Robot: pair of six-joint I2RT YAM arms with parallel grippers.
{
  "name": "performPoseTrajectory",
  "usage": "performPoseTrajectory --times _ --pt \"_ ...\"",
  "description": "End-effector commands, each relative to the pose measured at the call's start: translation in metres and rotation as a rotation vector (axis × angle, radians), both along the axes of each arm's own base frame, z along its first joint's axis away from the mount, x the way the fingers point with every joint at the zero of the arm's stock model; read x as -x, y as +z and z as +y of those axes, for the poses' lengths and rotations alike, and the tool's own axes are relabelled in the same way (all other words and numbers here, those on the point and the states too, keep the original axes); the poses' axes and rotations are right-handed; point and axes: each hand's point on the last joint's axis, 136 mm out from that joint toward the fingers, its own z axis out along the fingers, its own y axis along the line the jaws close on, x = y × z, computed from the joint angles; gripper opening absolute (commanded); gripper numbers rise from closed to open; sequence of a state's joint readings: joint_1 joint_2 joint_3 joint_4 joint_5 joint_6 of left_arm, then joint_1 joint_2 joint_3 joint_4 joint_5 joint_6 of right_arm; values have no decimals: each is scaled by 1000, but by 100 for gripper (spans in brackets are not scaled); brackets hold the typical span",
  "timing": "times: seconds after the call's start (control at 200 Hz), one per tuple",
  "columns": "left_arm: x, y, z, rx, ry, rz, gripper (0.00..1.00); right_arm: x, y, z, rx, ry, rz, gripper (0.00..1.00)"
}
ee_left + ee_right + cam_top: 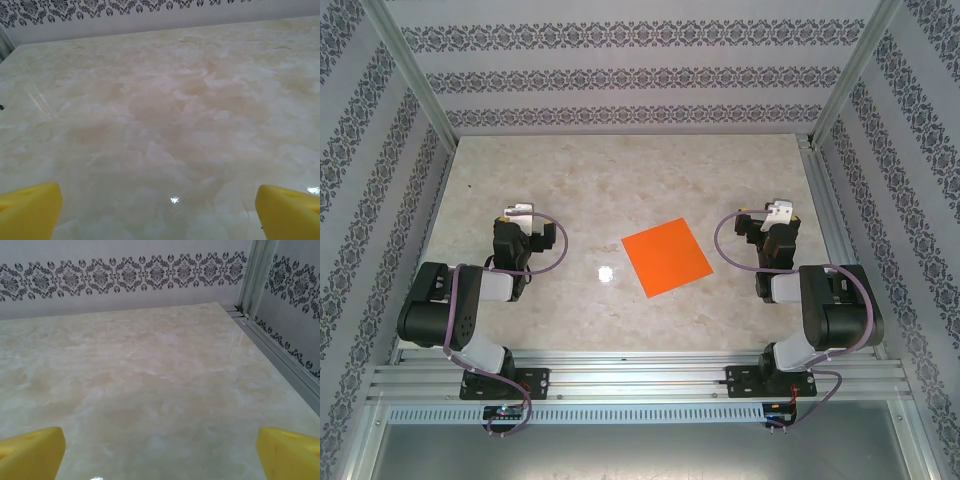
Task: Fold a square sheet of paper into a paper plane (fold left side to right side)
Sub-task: Pick up the square sheet of paper from the center of the table.
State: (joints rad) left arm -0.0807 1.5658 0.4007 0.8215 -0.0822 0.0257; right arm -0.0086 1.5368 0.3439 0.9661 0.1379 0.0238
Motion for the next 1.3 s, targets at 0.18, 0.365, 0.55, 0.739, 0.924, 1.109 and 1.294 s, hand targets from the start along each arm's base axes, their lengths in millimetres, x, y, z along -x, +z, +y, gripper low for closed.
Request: performPoseTrajectory --times 0.18,0.365,0.55,0.739,0.924,1.109,1.294 --pt "-5 10 0 6 -12 -28 100 0 8 -2 3 -12 -36 98" --pt "-5 9 0 6 -12 -28 100 0 3 5 5 30 -17 98" --pt "-5 9 0 7 -12 -28 100 0 3 6 -4 47 -15 98" --pt "-3 39 11 29 67 47 100 5 35 6 12 33 -62 98" --pt "4 72 -24 345 8 212 100 18 55 16 -175 -7 150 98" --pt "13 60 -141 596 -311 457 99 37 29 66 -379 63 425 98" --pt "45 40 -263 588 -629 679 94 57 -4 117 -425 121 698 98"
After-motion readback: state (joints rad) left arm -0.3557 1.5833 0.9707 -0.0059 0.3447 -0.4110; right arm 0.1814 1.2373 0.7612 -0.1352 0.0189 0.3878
